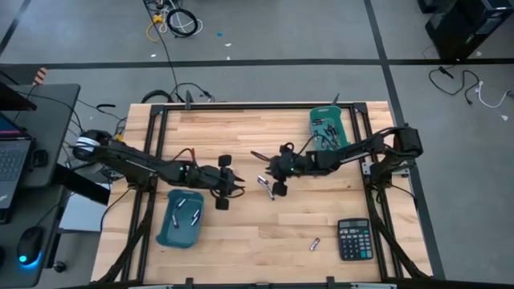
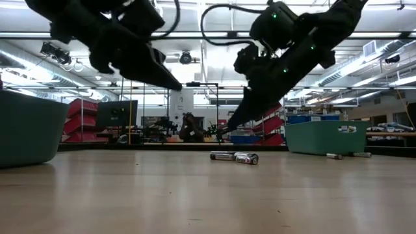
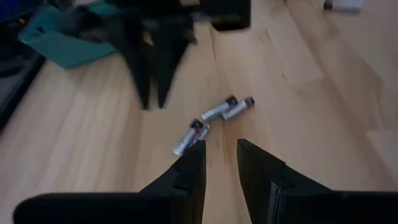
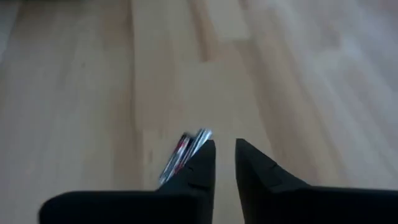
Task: Sort batteries
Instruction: Put the silver battery into the blue bin
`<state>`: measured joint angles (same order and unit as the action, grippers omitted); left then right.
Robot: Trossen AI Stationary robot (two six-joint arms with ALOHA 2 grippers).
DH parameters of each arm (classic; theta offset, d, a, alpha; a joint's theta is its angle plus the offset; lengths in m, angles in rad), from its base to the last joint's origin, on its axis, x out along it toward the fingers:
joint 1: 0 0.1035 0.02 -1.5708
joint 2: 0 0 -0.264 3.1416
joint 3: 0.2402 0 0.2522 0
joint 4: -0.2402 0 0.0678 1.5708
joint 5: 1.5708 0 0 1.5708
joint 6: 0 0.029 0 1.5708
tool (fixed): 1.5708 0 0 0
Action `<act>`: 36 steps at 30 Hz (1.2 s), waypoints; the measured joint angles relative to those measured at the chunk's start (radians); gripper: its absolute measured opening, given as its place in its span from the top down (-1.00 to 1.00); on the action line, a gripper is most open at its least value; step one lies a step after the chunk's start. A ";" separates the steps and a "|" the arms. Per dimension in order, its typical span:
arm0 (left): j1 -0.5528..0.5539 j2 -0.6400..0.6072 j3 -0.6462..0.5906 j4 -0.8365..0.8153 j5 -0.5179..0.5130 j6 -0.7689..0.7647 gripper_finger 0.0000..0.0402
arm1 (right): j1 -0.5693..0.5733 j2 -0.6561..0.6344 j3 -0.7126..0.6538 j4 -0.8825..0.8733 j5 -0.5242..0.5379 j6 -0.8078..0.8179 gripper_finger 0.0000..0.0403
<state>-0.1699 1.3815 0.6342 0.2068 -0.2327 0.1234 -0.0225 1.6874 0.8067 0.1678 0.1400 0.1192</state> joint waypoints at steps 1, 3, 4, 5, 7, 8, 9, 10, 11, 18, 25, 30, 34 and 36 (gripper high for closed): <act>0.002 0.023 0.000 0.012 0.001 0.004 0.54 | 0.005 0.008 0.004 0.016 0.021 0.000 0.69; 0.010 0.065 -0.002 0.058 0.018 0.022 0.54 | 0.014 0.031 0.006 0.036 0.040 0.000 0.60; 0.016 0.077 -0.002 0.079 0.031 0.027 0.54 | 0.018 0.043 0.005 0.047 0.043 0.004 0.56; 0.021 0.085 -0.002 0.092 0.048 0.030 0.54 | 0.023 0.053 0.004 0.051 0.043 0.013 0.51; 0.032 0.103 0.000 0.142 0.070 0.031 0.54 | 0.031 0.064 0.004 0.058 0.042 0.036 0.43; 0.037 0.105 0.000 0.141 0.073 0.031 0.54 | 0.034 0.074 0.004 0.062 0.042 0.049 0.39; 0.040 0.105 -0.001 0.139 0.079 0.031 0.54 | 0.036 0.085 0.005 0.069 0.042 0.064 0.35; 0.044 0.105 -0.002 0.142 0.085 0.031 0.54 | 0.039 0.097 0.006 0.068 0.042 0.074 0.32; 0.048 0.105 -0.002 0.142 0.087 0.031 0.54 | 0.040 0.110 0.004 0.063 0.042 0.085 0.29; 0.054 0.105 -0.001 0.139 0.088 0.031 0.54 | 0.041 0.177 0.005 0.095 0.042 0.115 0.18; 0.064 0.105 -0.001 0.134 0.085 0.030 0.54 | 0.021 0.190 0.007 0.088 0.038 0.090 0.21; 0.079 0.105 -0.001 0.134 0.086 0.030 0.54 | 0.002 0.188 0.007 0.085 0.030 0.081 0.35; 0.088 0.105 -0.001 0.143 0.086 0.045 0.54 | -0.012 0.187 0.007 0.073 0.022 0.079 0.61; 0.096 0.105 -0.001 0.148 0.086 0.061 0.54 | -0.019 0.186 0.007 0.070 0.020 0.077 0.78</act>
<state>-0.0739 1.4860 0.6331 0.3552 -0.1465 0.1845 -0.0415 1.8733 0.8139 0.2375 0.1596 0.1966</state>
